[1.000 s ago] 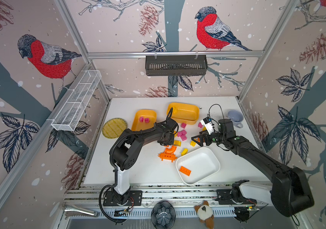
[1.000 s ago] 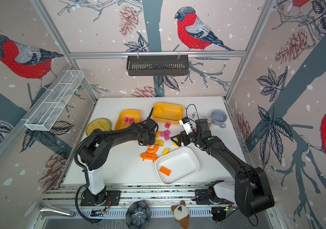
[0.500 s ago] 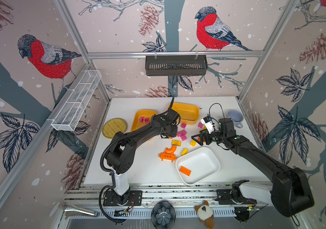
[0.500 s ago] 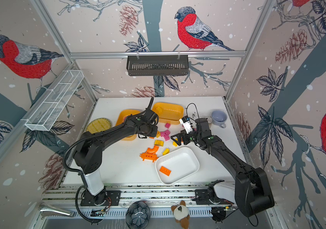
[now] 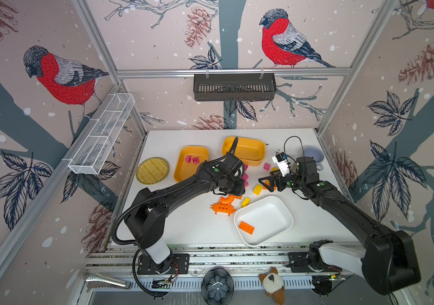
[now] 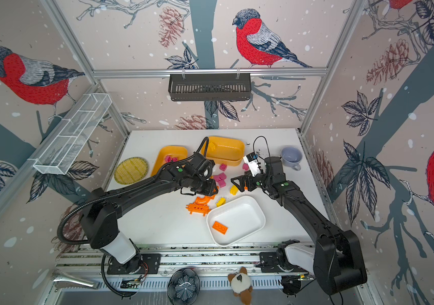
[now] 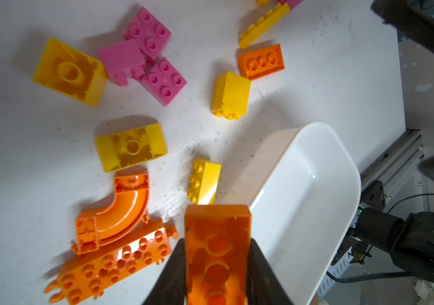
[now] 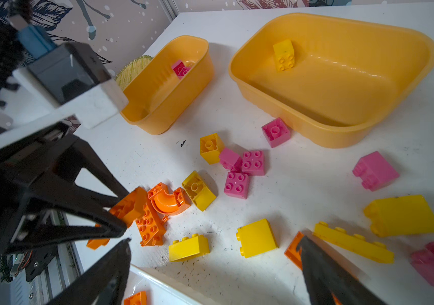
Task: Sort the legos into containers by color
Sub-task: 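Grasp another orange brick with the left gripper and lift it, then carry the orange brick with the left gripper and drop it into the white tray, then return the left gripper to the pile and grasp the curved orange piece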
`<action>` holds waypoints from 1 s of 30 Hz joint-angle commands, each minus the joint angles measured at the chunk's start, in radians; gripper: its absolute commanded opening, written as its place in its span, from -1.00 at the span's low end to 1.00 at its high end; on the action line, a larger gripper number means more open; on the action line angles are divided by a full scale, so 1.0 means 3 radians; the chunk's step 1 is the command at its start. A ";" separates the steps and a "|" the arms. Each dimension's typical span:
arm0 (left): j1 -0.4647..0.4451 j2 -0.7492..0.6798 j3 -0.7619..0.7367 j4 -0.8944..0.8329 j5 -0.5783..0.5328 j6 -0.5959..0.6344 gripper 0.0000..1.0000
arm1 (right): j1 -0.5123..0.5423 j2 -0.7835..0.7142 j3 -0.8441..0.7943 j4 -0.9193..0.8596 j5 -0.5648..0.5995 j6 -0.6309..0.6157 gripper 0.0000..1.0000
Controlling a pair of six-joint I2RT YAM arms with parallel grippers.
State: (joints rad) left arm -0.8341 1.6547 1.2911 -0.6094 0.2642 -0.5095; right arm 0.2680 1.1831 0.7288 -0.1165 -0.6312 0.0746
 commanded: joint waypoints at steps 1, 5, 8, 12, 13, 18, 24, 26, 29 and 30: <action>-0.0184 -0.0065 -0.0081 0.0135 0.0187 -0.0203 -0.44 | -0.0039 -0.0026 -0.0006 -0.0072 0.0002 -0.0079 0.99; -0.0359 -0.0058 -0.0241 0.0278 0.0230 -0.0226 -0.45 | -0.0104 -0.0047 -0.0035 -0.0095 -0.0008 -0.0115 0.99; -0.0466 0.0030 -0.0285 0.0385 0.0289 -0.0204 -0.44 | -0.0141 -0.0044 -0.0033 -0.0114 -0.0025 -0.0143 0.99; -0.0540 0.0154 -0.0278 0.0422 0.0275 -0.0133 -0.40 | -0.0167 -0.0026 -0.0016 -0.0114 -0.0044 -0.0150 0.99; -0.0546 0.0164 -0.0279 0.0439 0.0273 -0.0115 -0.38 | -0.0167 -0.0018 -0.0011 -0.0118 -0.0045 -0.0151 0.99; -0.0547 0.0188 -0.0186 0.0288 0.0235 0.0068 -0.01 | -0.0172 -0.0007 -0.0002 -0.0112 -0.0051 -0.0146 0.99; -0.0426 0.0156 0.0022 0.0040 0.0218 0.0286 0.24 | -0.0177 -0.0007 -0.0001 -0.0090 -0.0050 -0.0127 0.99; -0.0318 0.0137 0.0081 -0.0093 0.0154 0.0394 0.25 | -0.0177 -0.0007 0.0004 -0.0069 -0.0054 -0.0112 0.98; -0.0100 0.0096 0.0124 -0.0244 0.0055 0.0642 0.28 | -0.0176 0.0012 0.0002 -0.0042 -0.0073 -0.0085 0.99; -0.0026 0.0108 0.0152 -0.0318 -0.0008 0.0784 0.29 | -0.0172 0.0025 0.0001 -0.0026 -0.0088 -0.0076 0.98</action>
State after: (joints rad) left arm -0.8791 1.6920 1.3205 -0.6163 0.3084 -0.3859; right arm 0.2153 1.1847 0.7219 -0.1474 -0.6353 0.0490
